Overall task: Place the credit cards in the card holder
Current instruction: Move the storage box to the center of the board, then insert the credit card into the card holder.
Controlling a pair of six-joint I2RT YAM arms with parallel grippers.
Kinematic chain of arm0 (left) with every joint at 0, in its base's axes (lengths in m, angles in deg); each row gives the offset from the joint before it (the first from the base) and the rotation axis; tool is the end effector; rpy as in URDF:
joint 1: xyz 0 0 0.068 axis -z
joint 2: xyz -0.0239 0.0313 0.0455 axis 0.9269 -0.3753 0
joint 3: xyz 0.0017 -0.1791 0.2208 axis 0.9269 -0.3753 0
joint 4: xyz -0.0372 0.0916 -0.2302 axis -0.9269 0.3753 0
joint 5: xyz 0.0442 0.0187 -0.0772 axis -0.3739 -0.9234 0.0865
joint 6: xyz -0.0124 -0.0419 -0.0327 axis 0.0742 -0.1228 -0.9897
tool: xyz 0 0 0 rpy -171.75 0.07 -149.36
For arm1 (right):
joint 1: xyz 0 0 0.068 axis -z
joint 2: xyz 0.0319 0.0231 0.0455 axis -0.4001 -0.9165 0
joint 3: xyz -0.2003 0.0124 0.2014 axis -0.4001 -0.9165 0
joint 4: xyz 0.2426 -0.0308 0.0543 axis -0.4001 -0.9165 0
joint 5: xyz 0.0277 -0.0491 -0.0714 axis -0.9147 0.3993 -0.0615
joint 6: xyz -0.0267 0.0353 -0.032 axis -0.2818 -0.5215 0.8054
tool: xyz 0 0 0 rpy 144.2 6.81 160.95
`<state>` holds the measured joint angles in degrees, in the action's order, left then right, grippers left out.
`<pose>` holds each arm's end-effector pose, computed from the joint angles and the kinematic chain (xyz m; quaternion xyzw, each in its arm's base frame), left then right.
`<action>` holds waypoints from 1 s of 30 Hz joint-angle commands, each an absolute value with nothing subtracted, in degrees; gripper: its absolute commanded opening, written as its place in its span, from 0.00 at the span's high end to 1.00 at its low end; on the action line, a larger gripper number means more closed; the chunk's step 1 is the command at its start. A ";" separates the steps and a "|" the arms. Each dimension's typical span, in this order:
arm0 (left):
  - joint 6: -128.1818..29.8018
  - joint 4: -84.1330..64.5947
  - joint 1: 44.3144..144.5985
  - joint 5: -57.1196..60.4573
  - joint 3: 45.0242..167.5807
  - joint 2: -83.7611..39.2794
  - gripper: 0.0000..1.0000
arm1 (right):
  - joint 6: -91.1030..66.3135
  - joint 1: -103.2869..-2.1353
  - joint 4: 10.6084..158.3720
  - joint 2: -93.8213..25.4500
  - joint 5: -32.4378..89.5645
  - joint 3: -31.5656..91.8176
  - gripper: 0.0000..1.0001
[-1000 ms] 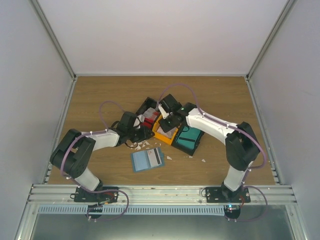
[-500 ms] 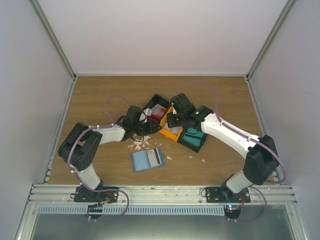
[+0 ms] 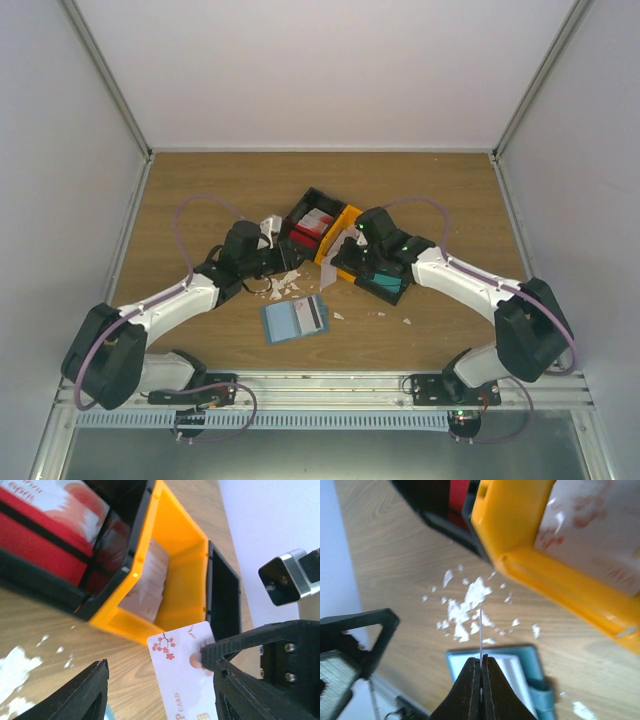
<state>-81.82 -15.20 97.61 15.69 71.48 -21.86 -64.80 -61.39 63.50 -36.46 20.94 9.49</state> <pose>0.2220 -0.1423 0.2307 -0.0121 0.8557 -0.4280 0.2906 0.2249 0.1869 0.2458 0.1283 0.9234 0.3370 0.1314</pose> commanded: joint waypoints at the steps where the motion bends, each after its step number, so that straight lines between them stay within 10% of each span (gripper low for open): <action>1: -82.50 -8.27 98.02 11.27 67.90 -16.27 0.40 | -74.71 -61.77 73.81 -36.96 8.85 7.47 1.00; 13: -84.67 7.33 98.02 11.68 58.39 -1.70 0.39 | -65.32 -69.72 81.46 -38.20 10.16 -0.97 1.00; 30: -90.04 11.00 100.09 11.39 50.98 1.79 0.67 | -65.71 -77.37 97.98 -47.09 19.58 -5.36 0.99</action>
<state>-88.24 11.82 99.27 11.95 52.24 2.82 -64.36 -76.53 90.54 -45.75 15.65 -4.89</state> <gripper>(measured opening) 0.343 0.015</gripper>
